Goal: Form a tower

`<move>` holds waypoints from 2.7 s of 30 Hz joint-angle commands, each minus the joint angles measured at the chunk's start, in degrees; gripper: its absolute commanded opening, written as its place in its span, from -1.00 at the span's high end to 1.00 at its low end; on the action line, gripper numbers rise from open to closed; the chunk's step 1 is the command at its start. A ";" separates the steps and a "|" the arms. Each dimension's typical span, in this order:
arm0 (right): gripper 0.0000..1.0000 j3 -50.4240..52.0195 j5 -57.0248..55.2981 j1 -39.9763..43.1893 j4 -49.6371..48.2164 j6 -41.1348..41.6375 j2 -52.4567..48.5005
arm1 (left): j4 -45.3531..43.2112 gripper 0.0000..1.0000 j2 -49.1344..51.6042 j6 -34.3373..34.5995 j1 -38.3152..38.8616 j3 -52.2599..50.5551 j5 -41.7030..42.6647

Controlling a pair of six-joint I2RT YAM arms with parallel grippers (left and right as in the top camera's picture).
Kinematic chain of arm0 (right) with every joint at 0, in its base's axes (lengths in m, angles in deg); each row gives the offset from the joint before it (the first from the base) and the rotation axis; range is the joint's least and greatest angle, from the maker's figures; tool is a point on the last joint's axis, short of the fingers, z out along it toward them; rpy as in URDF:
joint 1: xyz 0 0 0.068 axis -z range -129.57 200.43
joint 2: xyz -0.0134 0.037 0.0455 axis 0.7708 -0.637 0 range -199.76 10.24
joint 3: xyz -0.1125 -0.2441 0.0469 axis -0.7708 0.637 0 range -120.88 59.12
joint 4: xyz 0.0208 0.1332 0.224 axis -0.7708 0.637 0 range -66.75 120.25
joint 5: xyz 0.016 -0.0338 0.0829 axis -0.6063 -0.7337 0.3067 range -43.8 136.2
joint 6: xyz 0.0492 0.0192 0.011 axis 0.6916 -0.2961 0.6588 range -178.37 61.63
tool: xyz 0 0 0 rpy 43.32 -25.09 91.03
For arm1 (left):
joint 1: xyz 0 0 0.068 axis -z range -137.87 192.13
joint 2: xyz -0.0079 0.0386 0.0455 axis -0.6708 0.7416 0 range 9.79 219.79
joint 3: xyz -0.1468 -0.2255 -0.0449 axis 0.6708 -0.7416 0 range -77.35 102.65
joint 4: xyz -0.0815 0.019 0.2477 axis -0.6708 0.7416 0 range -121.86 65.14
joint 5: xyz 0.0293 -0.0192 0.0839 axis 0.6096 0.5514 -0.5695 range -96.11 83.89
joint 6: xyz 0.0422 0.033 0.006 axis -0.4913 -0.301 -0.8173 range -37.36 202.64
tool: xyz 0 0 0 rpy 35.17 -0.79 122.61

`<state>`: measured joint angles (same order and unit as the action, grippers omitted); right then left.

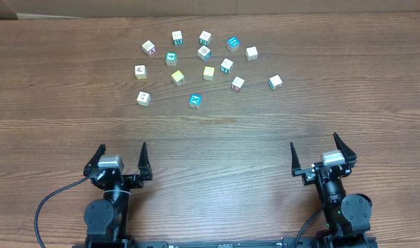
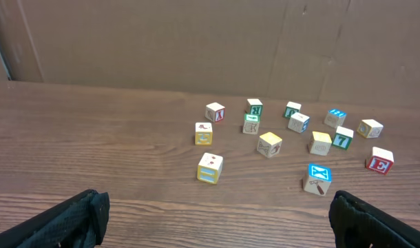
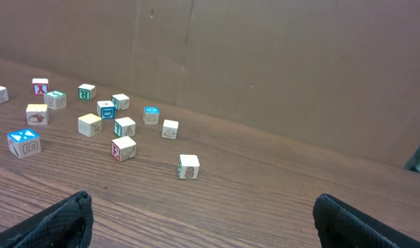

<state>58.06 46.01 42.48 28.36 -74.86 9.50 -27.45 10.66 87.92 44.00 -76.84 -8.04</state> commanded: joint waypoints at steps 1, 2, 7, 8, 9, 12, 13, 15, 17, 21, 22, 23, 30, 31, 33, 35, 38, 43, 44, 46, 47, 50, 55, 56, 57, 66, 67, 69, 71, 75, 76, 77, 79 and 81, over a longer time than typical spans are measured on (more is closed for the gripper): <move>-1.00 0.59 0.35 0.20 -0.42 0.15 0.57 | -0.13 -0.99 -0.55 -1.64 0.20 -0.24 0.11; -1.00 0.59 0.33 0.20 -0.42 0.15 0.57 | -0.13 -1.00 -0.55 -1.64 0.20 -0.24 0.09; -1.00 0.59 0.35 0.20 -0.28 0.15 0.57 | -0.13 -0.99 -0.55 -1.64 0.20 -0.24 0.09; -1.00 0.59 0.35 0.20 -0.28 0.15 0.57 | -0.15 -1.00 -0.55 -1.64 0.20 -0.24 0.09; -1.00 0.59 0.35 0.20 -0.28 0.15 0.57 | -0.15 -0.99 -0.55 -1.64 0.20 -0.24 0.09; -1.00 0.59 0.35 0.20 -0.33 0.15 0.57 | -0.15 -0.99 -0.55 -1.64 0.20 -0.24 0.09; -1.00 0.59 0.37 0.20 -0.48 0.15 0.57 | -0.13 -0.99 -0.55 -1.64 0.20 -0.24 0.11; -1.00 0.59 1.33 0.20 -0.63 0.15 0.57 | -0.13 -1.00 -0.55 -1.64 0.20 -0.24 0.09; -1.00 0.59 1.81 0.20 -0.50 0.15 0.57 | -0.13 -0.99 -0.55 -1.64 0.20 -0.24 0.09; -1.00 0.59 1.81 0.20 -0.70 0.13 0.57 | -0.13 -0.99 -0.55 -1.64 0.20 -0.24 0.11; -1.00 0.59 1.81 0.20 -0.98 0.13 0.57 | -0.15 -0.99 -0.55 -1.64 0.20 -0.24 0.09; -1.00 0.59 1.81 0.20 -1.18 0.15 0.57 | -0.15 -1.00 -0.55 -1.64 0.20 -0.24 0.09; -1.00 0.59 5.01 0.20 -3.37 4.52 0.57 | -0.15 -1.00 -0.55 -1.64 0.20 -0.24 0.09; -1.00 0.59 5.42 0.20 -3.52 6.32 0.57 | -0.13 -1.00 -0.55 -1.64 0.20 -0.24 0.09; -1.00 0.57 6.14 0.20 -3.37 8.33 0.57 | -0.13 -1.00 -0.55 -1.64 0.20 -0.24 0.09; -1.00 0.57 6.51 0.20 -3.23 11.04 0.57 | -0.15 -0.99 -0.55 -1.64 0.20 -0.24 0.09; -1.00 -0.28 6.51 0.20 -2.29 14.69 0.57 | -0.13 -1.00 -0.55 -1.64 0.20 -0.24 0.11; -1.00 -3.39 6.51 0.20 1.42 15.23 0.57 | -0.15 -1.00 -0.55 -1.64 0.20 -0.24 0.11; -1.00 -4.20 6.51 0.20 2.38 15.23 0.57 | -0.13 -0.99 -0.55 -1.64 0.20 -0.24 0.11; -1.00 -6.36 6.51 0.20 5.25 15.23 0.57 | -0.13 -0.99 -0.55 -1.64 0.20 -0.24 0.09; -1.00 -7.10 6.49 0.20 6.16 15.23 0.57 | -0.13 -1.00 -0.55 -1.64 0.20 -0.24 0.11; -1.00 -9.44 6.51 0.20 8.72 15.23 0.57 | -0.15 -1.00 -0.55 -1.64 0.20 -0.24 0.11; -1.00 -13.03 6.49 0.20 10.91 15.23 0.57 | -0.13 -0.99 -0.55 -1.64 0.20 -0.24 0.11; -1.00 -13.57 6.49 0.20 11.02 15.23 0.57 | -0.13 -1.00 -0.55 -1.64 0.20 -0.24 0.09; -1.00 -14.19 6.47 0.20 11.23 15.23 0.57 | -0.15 -0.99 -0.55 -1.64 0.20 -0.24 0.09; -1.00 -22.29 6.51 0.20 13.51 15.23 -2.03 | -0.13 -1.00 -0.55 -1.64 0.20 -0.24 0.11; -1.00 -23.26 6.51 0.20 13.68 15.23 -2.75 | -0.15 -0.99 -0.55 -1.64 0.20 -0.24 0.11; -1.00 -25.88 6.54 0.20 14.10 15.23 -4.87 | -0.15 -1.00 -0.55 -1.64 0.20 -0.24 0.09; -1.00 -28.92 6.54 0.20 15.13 15.23 -7.52 | -0.15 -1.00 -0.55 -1.64 0.20 -0.24 0.11; -1.00 -36.02 6.62 0.20 17.55 15.23 -14.67 | -0.13 -1.00 -0.55 -1.64 0.20 -0.24 0.09; -1.00 -37.81 6.78 0.20 18.18 15.21 -16.41 | -0.13 -0.99 -0.55 -1.64 0.20 -0.24 0.09; -1.00 -41.13 6.78 0.20 19.23 15.21 -19.69 | -0.13 -1.00 -0.55 -1.64 0.20 -0.24 0.11; -1.00 -45.38 6.80 0.20 20.48 15.23 -23.63 | -0.15 -1.00 -0.55 -1.64 0.20 -0.24 0.09; -1.00 -51.04 6.97 0.20 22.32 15.23 -28.48 | -0.13 -0.99 -0.55 -1.64 0.20 -0.24 0.11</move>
<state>15.42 52.41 42.53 49.53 -59.85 -12.70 -27.50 10.66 87.92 44.00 -76.84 -8.02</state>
